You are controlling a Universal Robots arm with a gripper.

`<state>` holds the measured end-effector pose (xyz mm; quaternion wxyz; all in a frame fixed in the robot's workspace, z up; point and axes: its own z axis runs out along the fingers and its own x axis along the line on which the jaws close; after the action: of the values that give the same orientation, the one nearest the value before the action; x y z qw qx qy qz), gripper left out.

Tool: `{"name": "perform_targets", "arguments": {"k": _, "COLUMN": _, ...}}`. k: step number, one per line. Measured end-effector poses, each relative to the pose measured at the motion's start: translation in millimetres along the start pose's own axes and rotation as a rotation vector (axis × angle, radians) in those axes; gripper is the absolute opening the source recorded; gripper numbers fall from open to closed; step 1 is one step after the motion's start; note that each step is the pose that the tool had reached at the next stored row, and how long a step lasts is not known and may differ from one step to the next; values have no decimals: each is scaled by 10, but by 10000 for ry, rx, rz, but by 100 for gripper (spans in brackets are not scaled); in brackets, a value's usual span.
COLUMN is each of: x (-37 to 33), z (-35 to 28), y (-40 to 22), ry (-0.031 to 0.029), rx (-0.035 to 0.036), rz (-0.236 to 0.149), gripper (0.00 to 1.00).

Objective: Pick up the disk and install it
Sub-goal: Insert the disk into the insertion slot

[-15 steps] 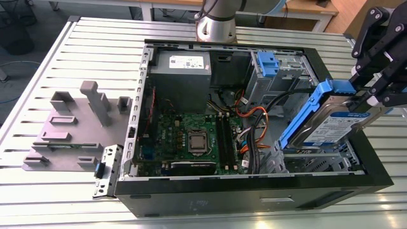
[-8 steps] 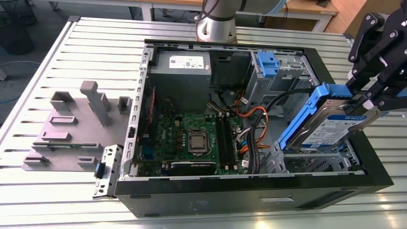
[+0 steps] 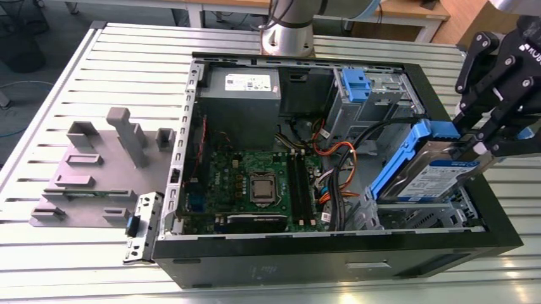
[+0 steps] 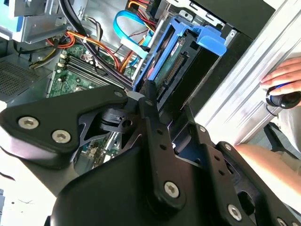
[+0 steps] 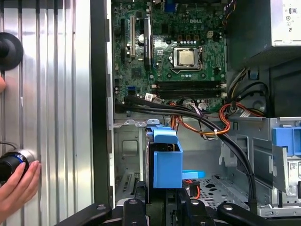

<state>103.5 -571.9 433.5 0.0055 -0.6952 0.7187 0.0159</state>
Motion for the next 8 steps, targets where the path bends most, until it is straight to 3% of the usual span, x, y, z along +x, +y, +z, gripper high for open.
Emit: {"name": "perform_targets", "arguments": {"k": 8, "x": 5, "z": 146, "y": -2, "ry": -1, "rx": 0, "rz": 1, "gripper": 35}}
